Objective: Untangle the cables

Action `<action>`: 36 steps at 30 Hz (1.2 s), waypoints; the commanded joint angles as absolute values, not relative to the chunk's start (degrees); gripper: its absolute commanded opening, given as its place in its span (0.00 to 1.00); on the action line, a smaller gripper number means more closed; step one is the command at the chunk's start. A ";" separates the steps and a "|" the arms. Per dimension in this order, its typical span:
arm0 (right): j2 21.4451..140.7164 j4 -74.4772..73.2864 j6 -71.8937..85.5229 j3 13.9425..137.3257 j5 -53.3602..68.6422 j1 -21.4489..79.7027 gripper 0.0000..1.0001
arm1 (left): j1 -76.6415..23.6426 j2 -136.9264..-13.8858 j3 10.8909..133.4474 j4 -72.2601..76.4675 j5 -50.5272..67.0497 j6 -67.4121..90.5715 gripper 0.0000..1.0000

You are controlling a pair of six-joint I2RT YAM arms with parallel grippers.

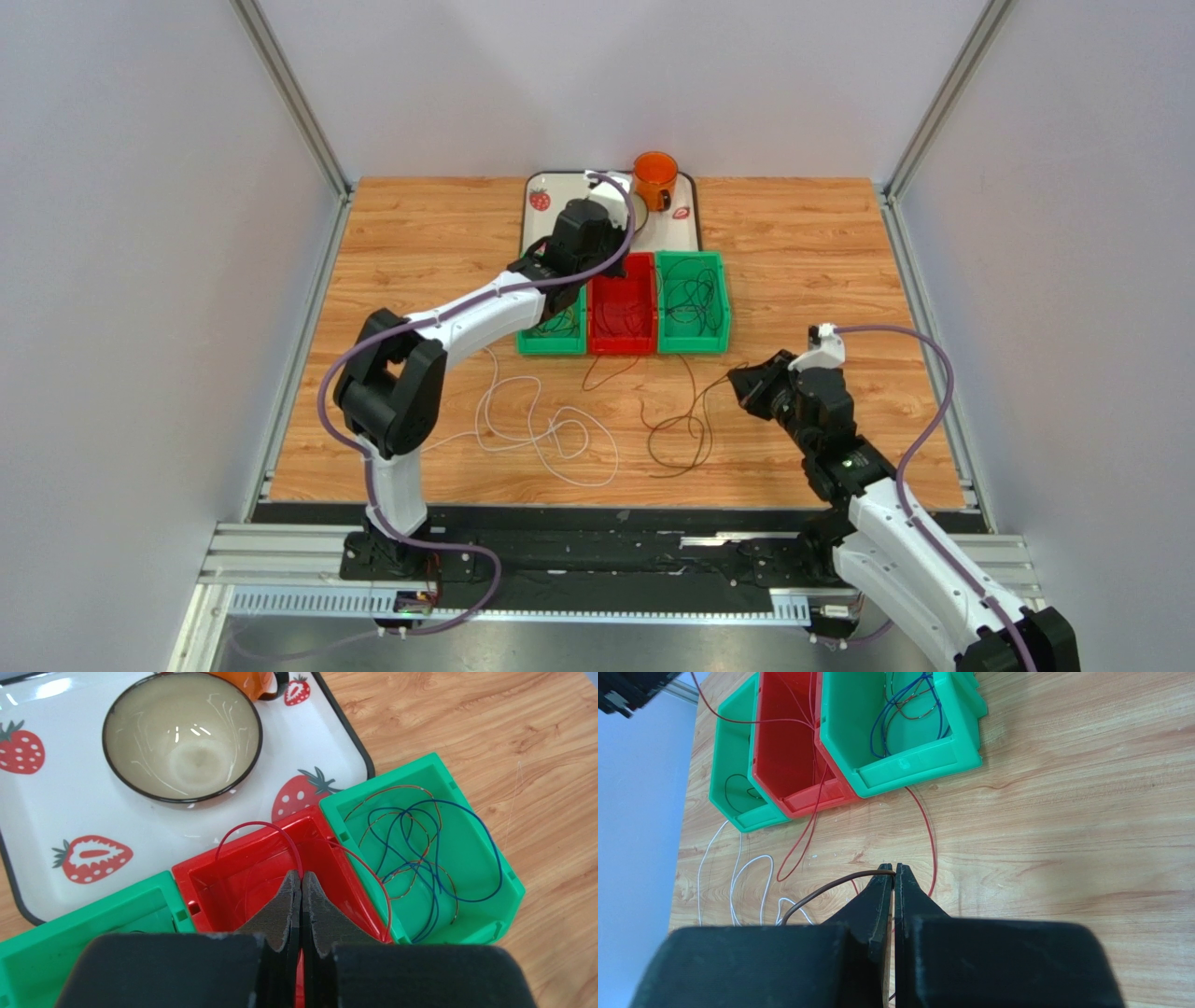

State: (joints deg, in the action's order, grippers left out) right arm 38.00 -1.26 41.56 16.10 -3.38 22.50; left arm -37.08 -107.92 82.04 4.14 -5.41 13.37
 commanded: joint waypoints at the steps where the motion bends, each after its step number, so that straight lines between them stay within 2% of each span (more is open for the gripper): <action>1: 37.88 2.29 41.40 16.35 -3.43 22.85 0.00 | -37.09 -110.12 79.98 11.60 -5.44 14.41 0.00; 10: 37.79 2.55 41.22 16.35 -3.25 22.94 0.00 | -37.09 -112.32 76.64 15.91 -2.90 16.61 0.00; 11: 37.88 2.46 41.22 16.26 -3.25 22.85 0.00 | -37.09 -112.50 76.73 15.65 -2.73 16.52 0.04; 13: 37.88 2.55 41.13 16.35 -3.25 22.85 0.00 | -37.00 -112.94 77.95 13.19 -3.07 16.52 0.18; 14: 37.88 2.55 41.13 16.26 -3.08 22.94 0.00 | -37.09 -112.94 78.31 12.49 -2.82 16.52 0.39; 16: 37.97 2.55 41.22 16.26 -3.25 22.94 0.00 | -37.09 -112.33 79.01 10.99 -1.76 16.61 0.56; 17: 37.88 2.55 41.13 16.26 -3.08 22.94 0.00 | -37.00 -112.15 79.36 10.46 -1.32 16.61 0.76; 19: 38.06 2.55 41.13 16.35 -3.08 22.94 0.00 | -37.09 -111.36 80.50 8.09 -1.32 16.44 0.90; 29: 37.88 2.64 41.13 16.26 -2.99 22.94 0.00 | -37.09 -105.74 82.97 1.51 -0.70 16.52 0.93; 36: 37.88 2.64 41.04 16.26 -2.99 22.94 0.00 | -37.18 -97.22 80.78 -8.61 0.78 16.53 0.91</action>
State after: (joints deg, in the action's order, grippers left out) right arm 38.06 -0.12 41.54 16.10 -2.92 22.50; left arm -37.08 -104.88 80.44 -3.66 -1.43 16.45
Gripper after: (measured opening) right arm 0.009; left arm 0.923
